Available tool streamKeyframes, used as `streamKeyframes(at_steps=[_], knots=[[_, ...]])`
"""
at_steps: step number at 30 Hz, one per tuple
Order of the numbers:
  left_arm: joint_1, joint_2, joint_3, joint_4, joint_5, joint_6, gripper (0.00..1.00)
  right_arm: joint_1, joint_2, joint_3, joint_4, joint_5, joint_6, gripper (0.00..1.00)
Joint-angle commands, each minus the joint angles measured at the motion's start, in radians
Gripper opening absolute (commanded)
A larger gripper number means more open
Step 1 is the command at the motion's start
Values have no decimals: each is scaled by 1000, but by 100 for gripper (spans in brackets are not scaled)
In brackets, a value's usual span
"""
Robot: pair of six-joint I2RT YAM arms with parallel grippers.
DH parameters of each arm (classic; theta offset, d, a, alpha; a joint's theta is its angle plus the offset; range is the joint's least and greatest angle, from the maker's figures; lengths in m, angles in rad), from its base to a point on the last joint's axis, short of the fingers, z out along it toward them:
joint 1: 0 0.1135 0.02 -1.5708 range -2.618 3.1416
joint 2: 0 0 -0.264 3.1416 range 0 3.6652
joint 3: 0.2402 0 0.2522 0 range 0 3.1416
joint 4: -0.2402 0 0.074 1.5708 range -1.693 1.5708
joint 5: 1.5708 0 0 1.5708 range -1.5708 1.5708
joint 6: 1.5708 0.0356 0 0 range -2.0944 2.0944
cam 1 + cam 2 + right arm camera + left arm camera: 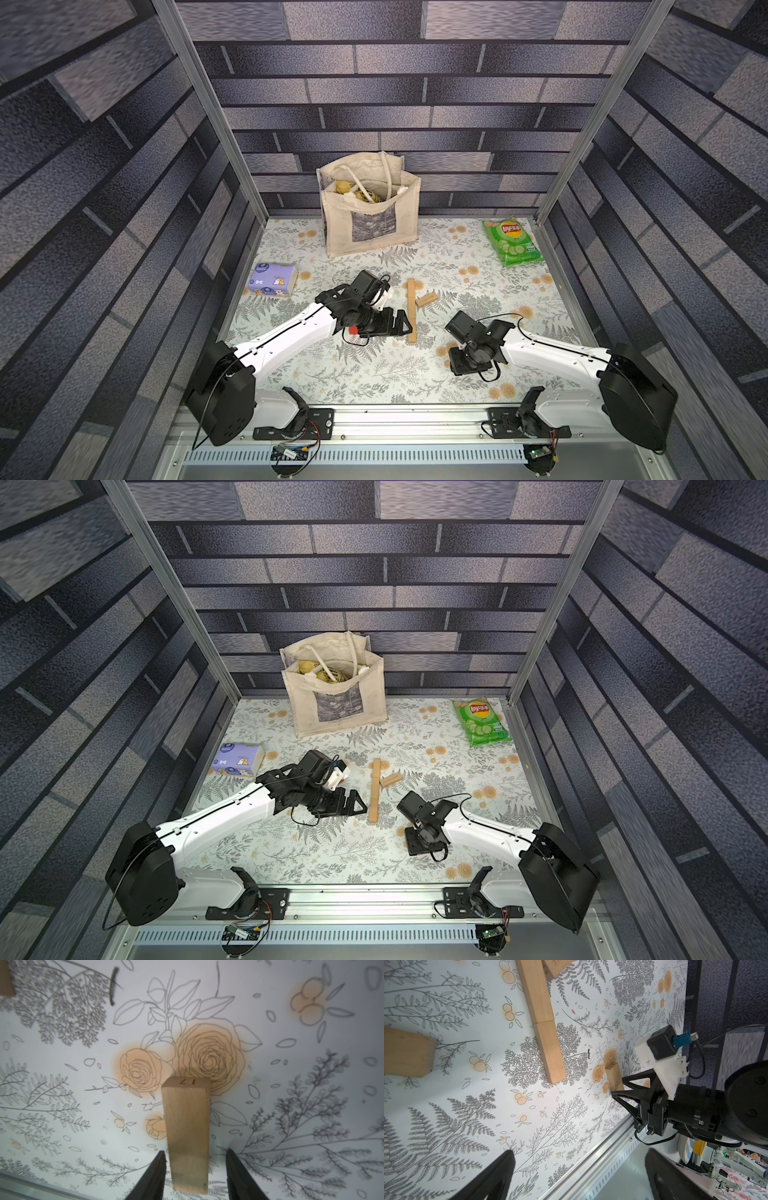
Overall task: Assemble the letter k with building blocks
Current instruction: Pick up the building block from the center of the board.
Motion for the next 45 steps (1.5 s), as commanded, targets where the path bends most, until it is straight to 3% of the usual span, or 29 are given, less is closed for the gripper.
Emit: streamKeyframes(at_steps=[1,12,29,36,45], knots=[[0,9,-10,3,15,-6,100,15,16,22,-9,23,6,44],[1,23,-24,23,21,-1,100,28,66,46,-26,47,-4,33],[17,30,-11,20,40,34,100,28,9,78,-88,120,-20,20],[69,8,-24,20,85,54,100,26,-32,121,-121,145,-100,19],[136,-8,-36,59,160,53,100,28,27,221,-148,161,-276,18]])
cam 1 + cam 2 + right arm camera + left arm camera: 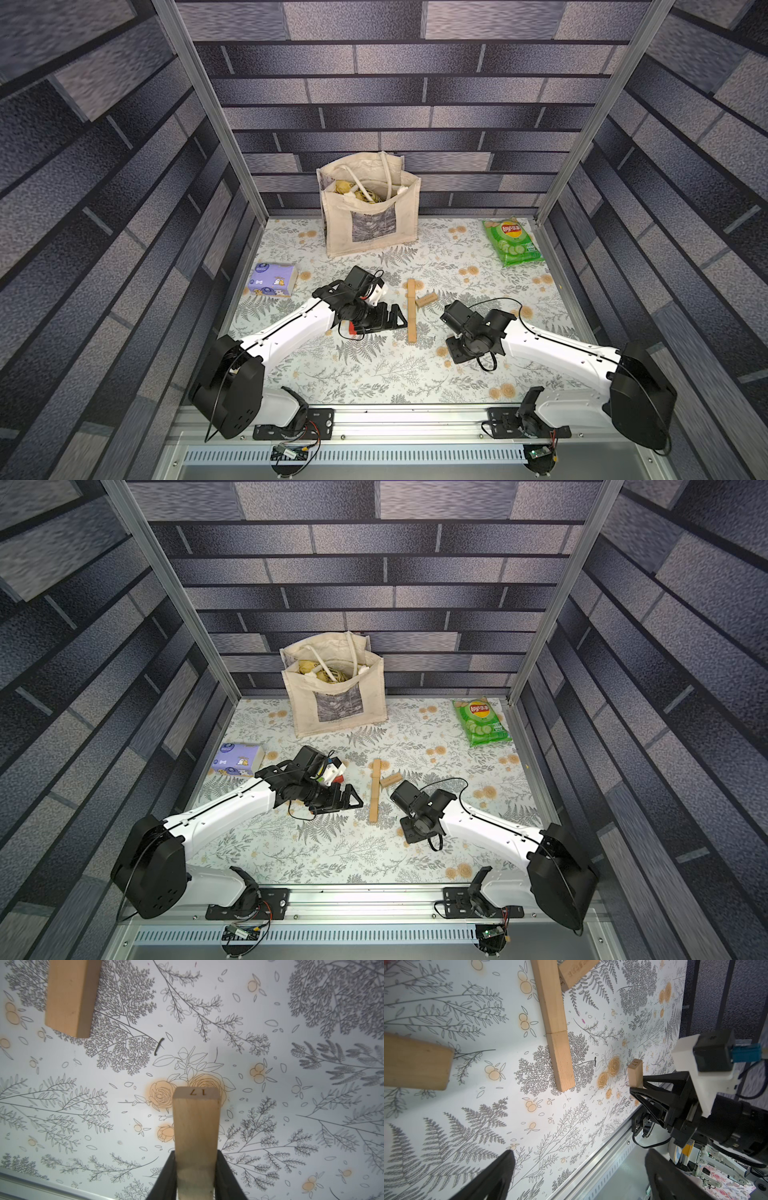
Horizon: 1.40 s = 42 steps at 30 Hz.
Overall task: Assemble the letter k with building blocks
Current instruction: Pick up the building block from the center of the board, then assemble the building block at the center of the board.
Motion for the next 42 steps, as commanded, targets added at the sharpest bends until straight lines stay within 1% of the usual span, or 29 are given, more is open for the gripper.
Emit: streamKeyframes(at_steps=[1,8,15,16,20,24,27,29,34,36,37,38,42], knots=[[46,-41,-23,37,86,10,100,10,23,54,-33,18,-120,18],[132,-40,15,-14,139,60,100,10,91,176,-60,26,-264,19],[201,4,44,-25,207,102,100,5,183,266,-69,6,-417,17],[209,16,52,-30,218,113,100,2,190,305,-72,4,-440,17],[246,76,99,-73,263,164,100,-35,200,343,-57,-29,-517,16],[272,115,141,-113,289,213,100,-102,189,372,-60,-77,-584,16],[291,127,157,-126,289,230,100,-144,155,368,-65,-129,-640,17],[303,131,167,-141,319,245,100,-165,122,352,-66,-149,-685,18],[335,139,170,-152,355,282,100,-190,57,285,-31,-151,-755,21],[345,150,177,-176,363,309,100,-190,55,285,-14,-160,-761,22],[347,155,181,-184,368,321,100,-190,56,247,-2,-166,-762,22],[350,161,188,-199,373,335,100,-191,61,241,5,-175,-765,23],[357,174,206,-241,384,390,100,-190,111,251,8,-222,-767,23]])
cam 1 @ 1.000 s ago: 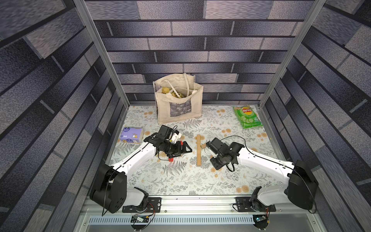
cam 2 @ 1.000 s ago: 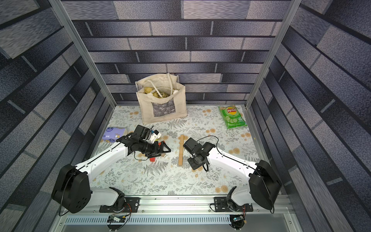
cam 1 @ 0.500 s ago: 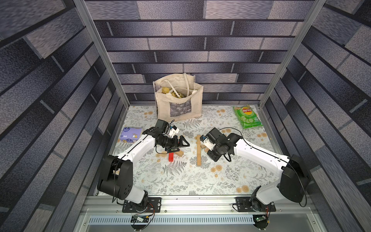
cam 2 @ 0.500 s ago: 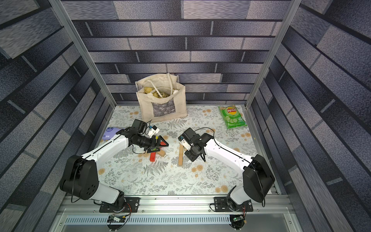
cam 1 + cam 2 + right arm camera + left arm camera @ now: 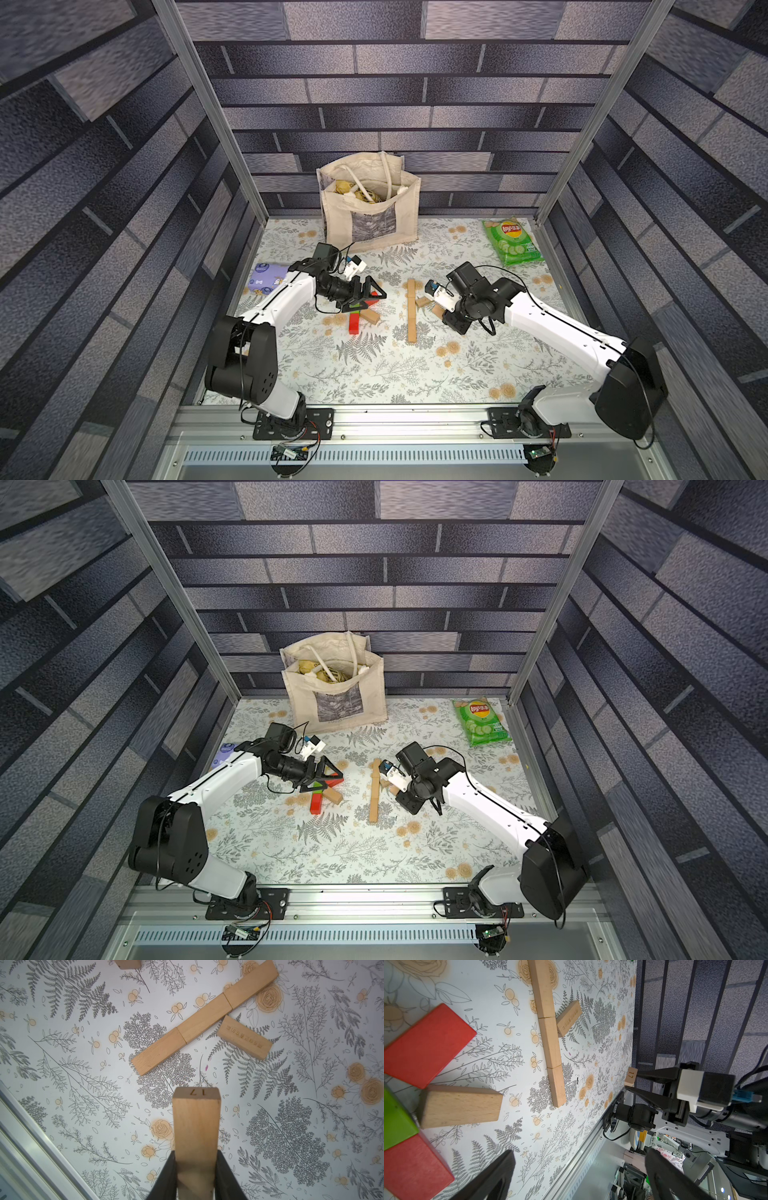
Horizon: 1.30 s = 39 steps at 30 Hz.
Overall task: Assemble the letter k with building blocks
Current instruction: Assemble the building block at the center of the board.
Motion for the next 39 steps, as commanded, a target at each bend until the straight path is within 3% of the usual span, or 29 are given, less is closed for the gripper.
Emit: streamKeyframes(at_steps=[1,7,16,22,39], knots=[[10,14,40,-71,31,92,100,-2,44,-1,20,-62,-21,23],[33,30,40,-65,27,92,100,-2,127,11,18,-77,-23,22],[39,85,120,-113,21,125,100,-2,267,90,34,-2,-49,20],[39,118,181,-149,5,174,100,-7,310,104,48,1,-75,20],[54,142,186,-119,26,203,100,-33,404,154,56,0,-105,21]])
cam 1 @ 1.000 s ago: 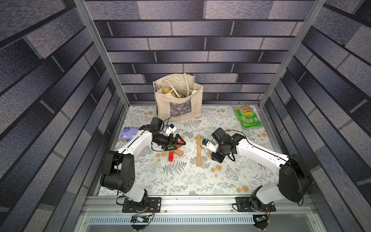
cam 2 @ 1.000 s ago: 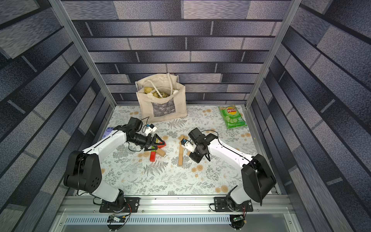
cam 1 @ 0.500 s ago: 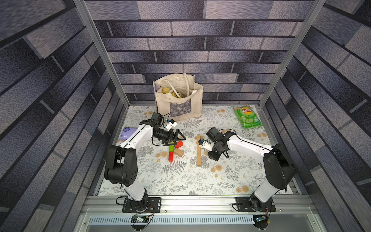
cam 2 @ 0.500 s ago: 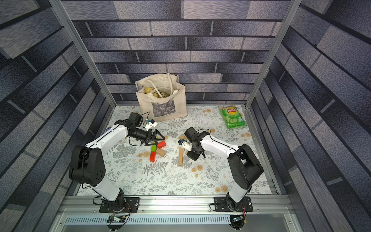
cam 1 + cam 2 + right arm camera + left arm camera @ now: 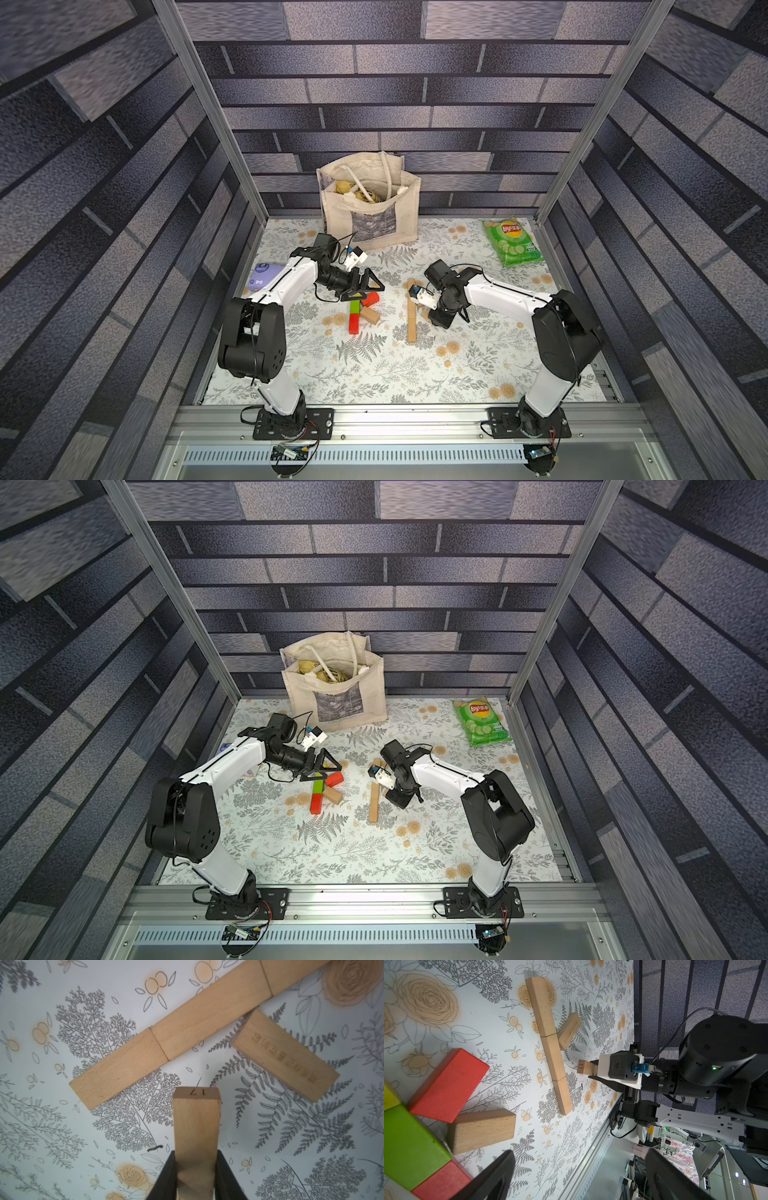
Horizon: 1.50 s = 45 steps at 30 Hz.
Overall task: Assemble the letter k with building blocks
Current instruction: Assemble the building block at the center of the board.
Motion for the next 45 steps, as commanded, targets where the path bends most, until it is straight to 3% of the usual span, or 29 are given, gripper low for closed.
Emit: streamKeyframes(at_steps=[1,45], knots=[[12,13,32,-10,11,34,100,-6,27,26,4,3,-16,21],[16,21,41,-7,31,34,100,-11,112,73,13,12,-24,21]])
